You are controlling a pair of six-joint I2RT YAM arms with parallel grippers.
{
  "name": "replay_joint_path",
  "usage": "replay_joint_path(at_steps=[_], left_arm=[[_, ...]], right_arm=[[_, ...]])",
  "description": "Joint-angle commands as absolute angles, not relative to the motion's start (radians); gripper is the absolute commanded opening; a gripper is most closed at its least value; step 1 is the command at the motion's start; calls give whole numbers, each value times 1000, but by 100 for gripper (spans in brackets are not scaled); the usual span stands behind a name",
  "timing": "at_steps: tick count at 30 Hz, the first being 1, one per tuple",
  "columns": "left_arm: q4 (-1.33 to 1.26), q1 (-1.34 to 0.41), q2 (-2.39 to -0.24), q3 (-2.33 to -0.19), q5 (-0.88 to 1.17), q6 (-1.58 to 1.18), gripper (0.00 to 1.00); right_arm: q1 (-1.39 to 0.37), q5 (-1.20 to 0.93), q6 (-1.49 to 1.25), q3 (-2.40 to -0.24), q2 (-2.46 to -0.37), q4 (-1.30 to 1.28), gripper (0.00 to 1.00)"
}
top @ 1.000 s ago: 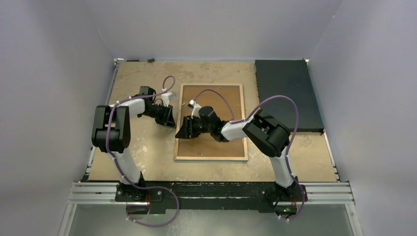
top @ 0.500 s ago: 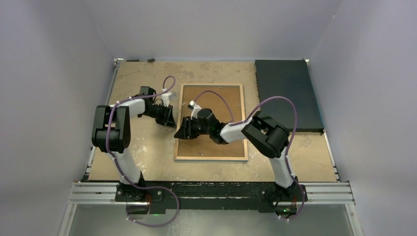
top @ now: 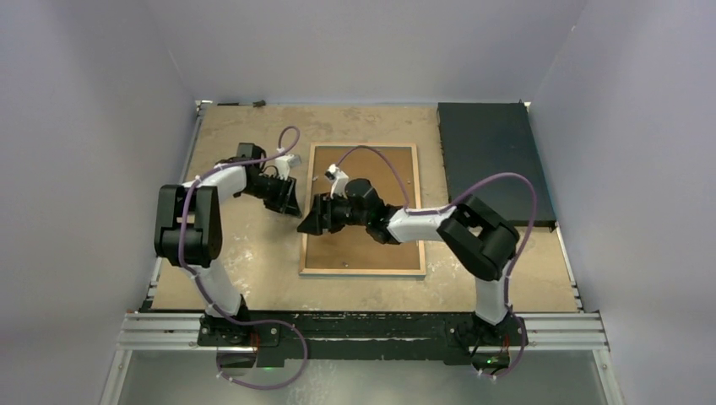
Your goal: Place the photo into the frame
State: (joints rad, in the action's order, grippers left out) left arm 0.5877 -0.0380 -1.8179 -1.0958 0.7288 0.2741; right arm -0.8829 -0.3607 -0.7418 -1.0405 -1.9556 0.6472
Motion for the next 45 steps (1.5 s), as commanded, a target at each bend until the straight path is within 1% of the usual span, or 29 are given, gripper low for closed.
replay_joint_path(at_steps=[1,4,6,9,12,16,22,28,34,41,45], left_arm=[[653,-22,-1728,-1156,716,323,35],[671,-22,-1718,-1154,708,342,39],[702,-22,-1726,-1158,700,360,41],[714,-23,-1721,-1132,695,374,43],[680,-49,-1708,-1081,691,368,45],[679,-76,-1728,-1060,733,373,45],[684,-94,-1757,-1047,742,400,42],[644,-101,-1783,-1046,709,379,33],[622,-103,-1813,-1053,681,360,25],[588,-105,-1828,-1066,663,319,22],[588,-103,-1828,-1111,647,295,21]], right_arm=[[-820,-345,-684,-1002,-1782,602,70],[-751,-335,-661,-954,-1705,542,76],[-730,-315,-607,-949,-1675,449,77],[-721,-292,-503,-940,-1632,314,78],[-726,-317,-462,-878,-1582,279,77],[-729,-384,-456,-780,-1546,278,73],[-755,-478,-435,-765,-1591,299,71],[-782,-539,-439,-774,-1676,336,67],[-808,-584,-441,-779,-1722,365,65],[-830,-603,-445,-783,-1744,377,64],[-831,-585,-400,-838,-1697,300,64]])
